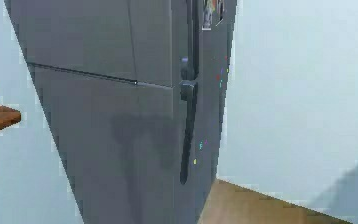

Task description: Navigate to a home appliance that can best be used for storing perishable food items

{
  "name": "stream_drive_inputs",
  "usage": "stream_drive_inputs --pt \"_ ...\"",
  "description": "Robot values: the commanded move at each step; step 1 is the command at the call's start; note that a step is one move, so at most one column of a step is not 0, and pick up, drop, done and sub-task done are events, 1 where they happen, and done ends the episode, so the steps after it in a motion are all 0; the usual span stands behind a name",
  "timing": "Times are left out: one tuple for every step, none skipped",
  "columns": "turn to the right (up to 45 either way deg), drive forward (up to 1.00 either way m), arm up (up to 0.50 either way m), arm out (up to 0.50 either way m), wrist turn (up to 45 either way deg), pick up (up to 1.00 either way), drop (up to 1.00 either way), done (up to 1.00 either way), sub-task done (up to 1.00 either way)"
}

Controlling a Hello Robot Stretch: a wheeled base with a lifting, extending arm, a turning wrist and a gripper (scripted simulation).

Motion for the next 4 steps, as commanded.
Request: stream_drive_inputs --pt "45.0 0.0 0.0 0.0 0.0 0.0 0.0 0.0 0.0" --pt "45.0 0.0 0.0 0.0 0.0 0.0 0.0 0.0 0.0" --pt "12.0 0.0 0.0 0.0 0.0 0.0 0.0 0.0 0.0" --pt "0.0 0.35 0.0 0.0 0.0 0.0 0.0 0.0 0.0"
